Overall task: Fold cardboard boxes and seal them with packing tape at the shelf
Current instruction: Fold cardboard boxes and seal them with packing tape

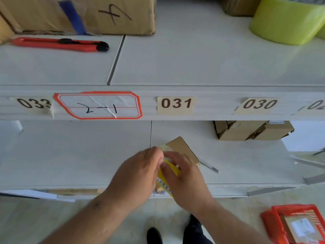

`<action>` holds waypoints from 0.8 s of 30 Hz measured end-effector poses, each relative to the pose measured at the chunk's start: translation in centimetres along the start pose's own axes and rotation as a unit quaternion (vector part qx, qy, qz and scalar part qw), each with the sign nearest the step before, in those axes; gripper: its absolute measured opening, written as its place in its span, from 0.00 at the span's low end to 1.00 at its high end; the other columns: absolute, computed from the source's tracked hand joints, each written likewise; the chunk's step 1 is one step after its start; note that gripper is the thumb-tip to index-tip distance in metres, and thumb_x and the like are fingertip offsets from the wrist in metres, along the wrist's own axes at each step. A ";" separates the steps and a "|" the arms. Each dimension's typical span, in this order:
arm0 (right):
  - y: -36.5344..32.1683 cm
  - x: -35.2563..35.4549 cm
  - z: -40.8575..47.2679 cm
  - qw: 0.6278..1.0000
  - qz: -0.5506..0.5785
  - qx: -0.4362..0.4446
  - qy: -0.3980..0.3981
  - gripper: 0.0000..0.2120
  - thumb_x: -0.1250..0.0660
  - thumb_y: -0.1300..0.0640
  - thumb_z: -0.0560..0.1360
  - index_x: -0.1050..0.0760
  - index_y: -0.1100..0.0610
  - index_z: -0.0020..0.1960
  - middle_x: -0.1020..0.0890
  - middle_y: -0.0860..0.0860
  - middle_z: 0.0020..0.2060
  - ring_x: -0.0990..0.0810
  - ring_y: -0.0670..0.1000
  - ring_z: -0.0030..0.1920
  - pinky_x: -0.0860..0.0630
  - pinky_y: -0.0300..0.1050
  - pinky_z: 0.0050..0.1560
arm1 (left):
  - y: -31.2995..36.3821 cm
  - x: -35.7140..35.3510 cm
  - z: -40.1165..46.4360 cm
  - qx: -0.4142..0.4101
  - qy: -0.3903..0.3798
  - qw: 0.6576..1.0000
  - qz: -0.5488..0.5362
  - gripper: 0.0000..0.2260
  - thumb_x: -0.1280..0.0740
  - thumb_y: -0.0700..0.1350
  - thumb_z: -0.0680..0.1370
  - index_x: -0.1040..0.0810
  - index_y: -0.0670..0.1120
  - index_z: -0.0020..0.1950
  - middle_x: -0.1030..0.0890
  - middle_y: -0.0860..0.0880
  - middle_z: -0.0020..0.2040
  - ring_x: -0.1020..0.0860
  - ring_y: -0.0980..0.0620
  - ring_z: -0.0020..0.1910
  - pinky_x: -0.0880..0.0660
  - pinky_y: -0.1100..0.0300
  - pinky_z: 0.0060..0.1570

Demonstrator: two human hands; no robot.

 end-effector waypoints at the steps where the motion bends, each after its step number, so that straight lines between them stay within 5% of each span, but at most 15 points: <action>1: -0.1 -0.1 0.0 1.000 0.002 0.023 0.003 0.10 0.33 0.49 0.81 0.19 0.40 0.61 0.21 0.41 0.53 0.22 0.40 0.56 0.29 0.28 0.50 | -0.2 0.1 0.1 0.008 -0.002 1.000 -0.012 0.11 0.31 0.38 0.80 0.31 0.50 0.47 0.27 0.55 0.37 0.32 0.52 0.32 0.31 0.54 0.29; 7: 0.1 0.1 0.7 0.996 0.084 -0.024 0.011 0.10 0.31 0.55 0.79 0.15 0.42 0.46 0.18 0.39 0.48 0.20 0.38 0.53 0.29 0.29 0.50 | -3.6 -0.3 1.2 0.151 -0.033 0.971 -0.185 0.08 0.38 0.42 0.85 0.27 0.55 0.49 0.20 0.55 0.38 0.20 0.55 0.37 0.20 0.51 0.40; 10: 0.5 0.2 0.5 0.991 0.112 -0.058 0.036 0.09 0.30 0.54 0.80 0.15 0.42 0.44 0.18 0.35 0.47 0.19 0.38 0.51 0.28 0.30 0.47 | -6.3 1.4 0.6 0.260 0.076 0.921 -0.279 0.10 0.39 0.41 0.85 0.27 0.57 0.52 0.17 0.53 0.46 0.16 0.57 0.40 0.16 0.47 0.41; 13: 0.1 0.6 0.4 0.993 0.089 -0.047 0.056 0.08 0.30 0.53 0.80 0.15 0.42 0.44 0.17 0.39 0.48 0.20 0.38 0.51 0.28 0.30 0.47 | -3.2 4.1 -1.4 0.128 0.136 0.973 -0.137 0.09 0.35 0.43 0.83 0.25 0.58 0.54 0.20 0.61 0.48 0.20 0.62 0.42 0.21 0.60 0.42; 16: -0.4 0.5 0.5 0.995 0.075 -0.033 0.058 0.08 0.31 0.54 0.80 0.14 0.44 0.45 0.18 0.42 0.48 0.20 0.38 0.51 0.27 0.30 0.48 | 0.9 2.7 -2.7 0.001 0.084 0.996 -0.005 0.09 0.37 0.49 0.82 0.18 0.54 0.57 0.21 0.60 0.51 0.21 0.57 0.47 0.22 0.59 0.40; 19: -1.3 0.1 0.1 0.995 0.070 0.001 0.067 0.10 0.32 0.55 0.81 0.14 0.45 0.47 0.19 0.44 0.47 0.20 0.40 0.52 0.28 0.29 0.47 | 0.2 1.6 -1.8 0.061 0.065 0.996 0.023 0.15 0.41 0.54 0.82 0.17 0.55 0.60 0.20 0.61 0.55 0.20 0.53 0.51 0.19 0.56 0.40; 24: -2.8 0.0 -0.5 0.990 0.009 0.090 0.105 0.15 0.38 0.55 0.83 0.16 0.40 0.48 0.24 0.43 0.46 0.22 0.42 0.49 0.27 0.33 0.43 | -1.2 0.5 -1.1 0.165 0.018 0.981 -0.100 0.12 0.38 0.53 0.81 0.17 0.58 0.59 0.19 0.59 0.50 0.22 0.57 0.52 0.21 0.53 0.48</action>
Point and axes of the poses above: each hand's wrist, its own z-axis towards the middle knuckle, its own x-axis out of the back of the hand, y = z × x, the point moved 8 cm from there along z, towards the middle knuckle
